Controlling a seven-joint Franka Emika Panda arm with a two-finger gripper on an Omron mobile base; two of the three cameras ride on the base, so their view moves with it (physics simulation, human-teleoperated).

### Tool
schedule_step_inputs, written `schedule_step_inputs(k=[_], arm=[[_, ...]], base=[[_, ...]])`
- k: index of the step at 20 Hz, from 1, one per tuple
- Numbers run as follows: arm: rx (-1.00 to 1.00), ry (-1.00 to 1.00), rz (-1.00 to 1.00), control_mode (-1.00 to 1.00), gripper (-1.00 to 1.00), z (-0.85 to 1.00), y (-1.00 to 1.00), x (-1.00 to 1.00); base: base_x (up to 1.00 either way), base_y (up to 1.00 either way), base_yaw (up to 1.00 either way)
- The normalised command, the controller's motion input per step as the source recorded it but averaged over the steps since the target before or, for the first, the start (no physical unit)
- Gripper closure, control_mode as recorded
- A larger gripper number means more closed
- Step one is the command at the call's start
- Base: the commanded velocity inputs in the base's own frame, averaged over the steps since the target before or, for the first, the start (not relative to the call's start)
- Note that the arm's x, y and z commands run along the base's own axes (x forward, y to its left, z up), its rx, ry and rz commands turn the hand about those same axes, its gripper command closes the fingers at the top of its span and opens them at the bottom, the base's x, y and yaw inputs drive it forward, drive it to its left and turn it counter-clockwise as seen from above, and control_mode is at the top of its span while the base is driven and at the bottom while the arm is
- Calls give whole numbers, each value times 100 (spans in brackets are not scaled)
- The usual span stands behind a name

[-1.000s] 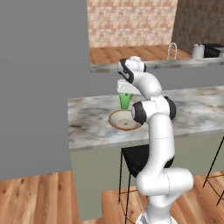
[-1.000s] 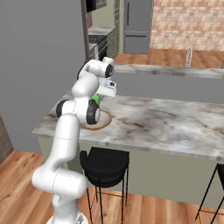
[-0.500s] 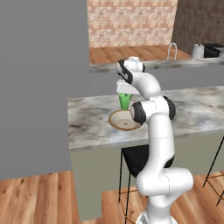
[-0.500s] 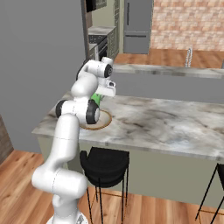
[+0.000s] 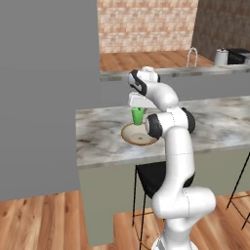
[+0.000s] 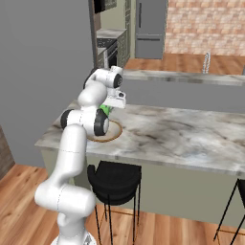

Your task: Place the cup inside the bowl on the dining table and move the bowl to any counter.

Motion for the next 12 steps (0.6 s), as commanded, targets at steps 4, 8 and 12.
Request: schedule_step_inputs(k=[4,8,12], arm=[[0,-5,0,-100,100,-27,6,0],[0,-6,0,-100,100,-28,2,0],[0,-4,0,-100,100,-20,0,0]], base=[[0,0,0],[0,0,0],[0,0,0]])
